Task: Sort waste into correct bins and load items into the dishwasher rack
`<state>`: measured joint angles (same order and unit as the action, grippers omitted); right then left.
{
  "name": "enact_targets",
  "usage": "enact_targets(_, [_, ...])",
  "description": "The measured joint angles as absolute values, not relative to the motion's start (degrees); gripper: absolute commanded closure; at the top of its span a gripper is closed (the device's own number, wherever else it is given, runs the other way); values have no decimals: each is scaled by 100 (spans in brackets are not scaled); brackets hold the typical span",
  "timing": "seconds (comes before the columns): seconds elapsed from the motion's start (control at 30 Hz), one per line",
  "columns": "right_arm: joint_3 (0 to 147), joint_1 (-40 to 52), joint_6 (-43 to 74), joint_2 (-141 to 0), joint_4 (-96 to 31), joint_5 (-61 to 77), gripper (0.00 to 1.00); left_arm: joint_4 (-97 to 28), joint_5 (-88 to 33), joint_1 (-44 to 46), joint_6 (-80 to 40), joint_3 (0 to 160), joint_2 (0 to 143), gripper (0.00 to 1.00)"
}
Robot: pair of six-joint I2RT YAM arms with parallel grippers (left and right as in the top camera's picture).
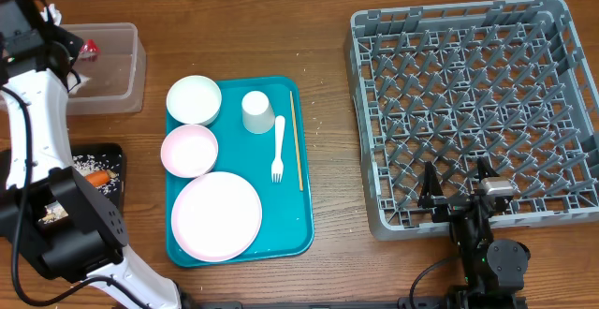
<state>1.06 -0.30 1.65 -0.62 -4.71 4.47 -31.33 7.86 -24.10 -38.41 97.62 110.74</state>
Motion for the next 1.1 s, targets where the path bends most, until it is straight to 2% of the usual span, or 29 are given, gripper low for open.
enact_targets(0.1, [106, -30, 167, -62, -475, 447, 0, -3074, 711, -2530, -3789, 9762, 11091, 79])
enact_targets(0.13, [106, -30, 165, -62, -478, 447, 0, -3065, 703, -2561, -3785, 9762, 11091, 76])
enact_targets(0.17, [106, -30, 165, -62, -475, 445, 0, -3065, 696, -2574, -3767, 9762, 11091, 63])
enact_targets(0.2, [106, -30, 165, -62, -478, 445, 0, -3065, 679, -2589, -3745, 9762, 11091, 45])
enact_targets(0.23, [106, -30, 165, -62, -475, 447, 0, -3059, 663, -2593, -3708, 9762, 11091, 36])
enact_targets(0.57, [106, -30, 165, -62, -478, 447, 0, -3057, 602, -2598, -3577, 9762, 11091, 25])
enact_targets(0.73, [106, -30, 167, -62, -478, 445, 0, -3037, 360, -2598, -3548, 9760, 10951, 0])
enact_targets(0.93, [106, -30, 165, -62, -473, 447, 0, -3371, -436, -2598, -3540, 9756, 9795, 0])
enact_targets(1.1, [106, -30, 165, -62, -473, 445, 0, -4519, -1588, -2598, -3533, 9845, 8545, 0])
